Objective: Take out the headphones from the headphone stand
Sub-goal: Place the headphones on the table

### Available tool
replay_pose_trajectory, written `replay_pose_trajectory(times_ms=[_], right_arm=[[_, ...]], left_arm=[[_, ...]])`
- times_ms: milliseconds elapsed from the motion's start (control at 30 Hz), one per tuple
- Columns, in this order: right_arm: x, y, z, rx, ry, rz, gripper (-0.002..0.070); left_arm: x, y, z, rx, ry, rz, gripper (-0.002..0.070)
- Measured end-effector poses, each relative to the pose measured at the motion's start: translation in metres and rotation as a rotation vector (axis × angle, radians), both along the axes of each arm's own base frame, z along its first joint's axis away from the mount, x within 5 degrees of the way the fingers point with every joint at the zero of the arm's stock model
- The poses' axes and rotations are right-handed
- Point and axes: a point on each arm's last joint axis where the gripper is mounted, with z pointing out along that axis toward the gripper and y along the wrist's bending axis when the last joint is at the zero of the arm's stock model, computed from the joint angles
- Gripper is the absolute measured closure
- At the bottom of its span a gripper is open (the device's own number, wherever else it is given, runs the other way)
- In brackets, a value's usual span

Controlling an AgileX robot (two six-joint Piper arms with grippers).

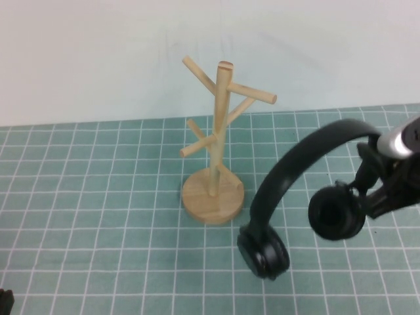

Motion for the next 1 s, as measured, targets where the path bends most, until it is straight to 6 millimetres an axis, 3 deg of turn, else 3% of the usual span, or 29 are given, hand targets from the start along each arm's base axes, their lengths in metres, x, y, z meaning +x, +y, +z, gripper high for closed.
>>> replay_pose_trajectory(times_ms=[233, 567, 1000], right_arm=[[-0.003, -0.006, -0.014, -0.032, 0.036, -0.04, 0.0619], [0.001, -0.033, -0.038, -0.137, 0.115, -0.34, 0.0619], [0.021, -0.004, -0.099, -0.006, 0.422, -0.312, 0.0619]], left_arm=[[0.0, 0.0, 0.0, 0.0, 0.0, 0.0, 0.0681], [0.0, 0.0, 0.0, 0.0, 0.0, 0.0, 0.0681], [0.0, 0.0, 0.0, 0.0, 0.0, 0.0, 0.0681]])
